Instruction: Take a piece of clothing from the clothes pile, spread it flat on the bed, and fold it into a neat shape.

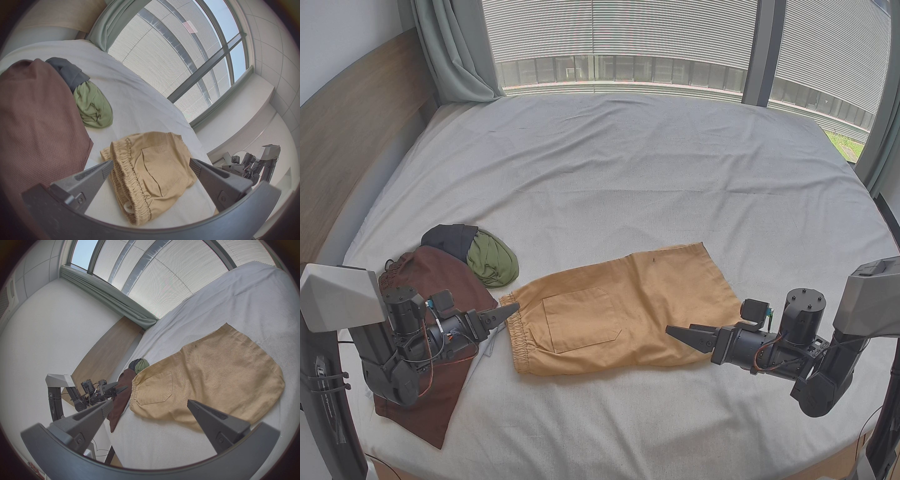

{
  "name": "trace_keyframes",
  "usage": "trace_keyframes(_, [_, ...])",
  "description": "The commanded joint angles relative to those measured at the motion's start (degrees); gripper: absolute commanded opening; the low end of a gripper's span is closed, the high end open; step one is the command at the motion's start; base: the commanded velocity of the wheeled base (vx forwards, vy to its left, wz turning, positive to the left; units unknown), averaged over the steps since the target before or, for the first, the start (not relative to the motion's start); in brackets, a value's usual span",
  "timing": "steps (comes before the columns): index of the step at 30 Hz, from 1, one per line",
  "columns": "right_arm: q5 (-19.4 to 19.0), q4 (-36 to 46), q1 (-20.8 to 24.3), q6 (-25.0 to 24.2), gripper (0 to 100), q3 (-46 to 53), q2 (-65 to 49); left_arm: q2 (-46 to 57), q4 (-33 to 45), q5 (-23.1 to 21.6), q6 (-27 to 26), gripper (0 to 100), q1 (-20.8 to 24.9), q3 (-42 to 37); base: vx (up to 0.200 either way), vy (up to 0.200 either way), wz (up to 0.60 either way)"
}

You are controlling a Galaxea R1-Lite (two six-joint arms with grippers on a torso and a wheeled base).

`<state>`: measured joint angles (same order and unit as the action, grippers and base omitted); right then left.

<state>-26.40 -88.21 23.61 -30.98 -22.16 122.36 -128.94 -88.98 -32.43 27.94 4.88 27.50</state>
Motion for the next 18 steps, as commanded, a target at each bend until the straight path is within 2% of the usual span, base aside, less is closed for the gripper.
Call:
trace_keyframes(1, [0.04, -0.03, 0.03, 0.04, 100, 0.01, -0.10, -3.69, -0.14, -0.09, 0.01, 100, -0.04, 0.80, 0.000, 0.000, 0.00])
trace_keyframes(8, [-0.14, -0.03, -0.15, 0.04, 100, -0.25, 0.07, -5.09, -0.05, -0.09, 0.45, 100, -0.04, 0.89, 0.000, 0.000, 0.00])
trace_keyframes(13, [-0.05, -0.03, -0.06, 0.04, 100, -0.25, 0.16, -5.01, -0.05, 0.00, 5.63, 100, 0.66, 0.97, 0.000, 0.000, 0.00])
trace_keyframes(18, [-0.05, -0.03, -0.06, 0.04, 100, -0.25, 0.43, -5.88, -0.05, 0.00, 6.78, 100, 0.92, 1.24, 0.000, 0.000, 0.00])
